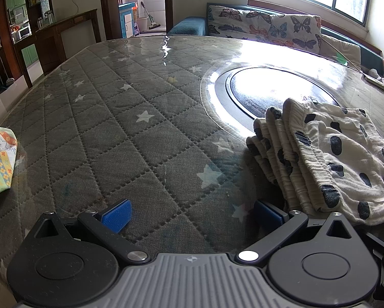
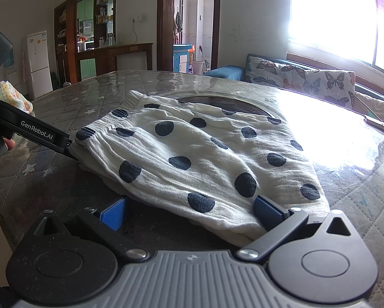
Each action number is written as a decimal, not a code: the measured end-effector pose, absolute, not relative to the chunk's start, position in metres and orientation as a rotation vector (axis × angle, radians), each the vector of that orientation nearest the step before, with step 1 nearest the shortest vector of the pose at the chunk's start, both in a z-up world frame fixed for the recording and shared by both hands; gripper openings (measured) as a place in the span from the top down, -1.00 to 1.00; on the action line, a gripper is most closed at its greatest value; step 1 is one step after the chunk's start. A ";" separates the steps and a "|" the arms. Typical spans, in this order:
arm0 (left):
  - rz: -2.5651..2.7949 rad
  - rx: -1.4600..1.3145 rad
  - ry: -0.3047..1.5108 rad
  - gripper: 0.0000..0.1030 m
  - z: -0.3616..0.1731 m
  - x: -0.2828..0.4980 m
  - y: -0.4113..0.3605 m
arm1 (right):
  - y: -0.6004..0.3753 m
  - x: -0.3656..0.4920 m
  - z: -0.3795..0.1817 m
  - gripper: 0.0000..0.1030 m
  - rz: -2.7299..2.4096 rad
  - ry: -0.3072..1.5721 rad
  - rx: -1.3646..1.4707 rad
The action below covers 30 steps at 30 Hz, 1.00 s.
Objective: Fold clothes
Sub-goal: 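Move the right gripper to the polka-dot cloth edge beside the left tool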
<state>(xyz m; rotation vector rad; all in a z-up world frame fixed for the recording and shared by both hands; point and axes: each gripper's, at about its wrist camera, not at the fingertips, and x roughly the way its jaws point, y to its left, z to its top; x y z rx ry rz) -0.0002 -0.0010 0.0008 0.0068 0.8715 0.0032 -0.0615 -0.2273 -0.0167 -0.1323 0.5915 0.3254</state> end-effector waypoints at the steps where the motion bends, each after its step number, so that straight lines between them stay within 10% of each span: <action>1: 0.003 0.007 0.871 -1.00 0.001 0.000 -0.001 | -0.227 -0.062 -0.017 -1.00 0.325 0.591 -0.132; 30: -0.015 -0.062 0.923 -1.00 0.007 0.005 0.015 | -0.191 -0.076 0.022 -0.82 0.519 0.518 -0.312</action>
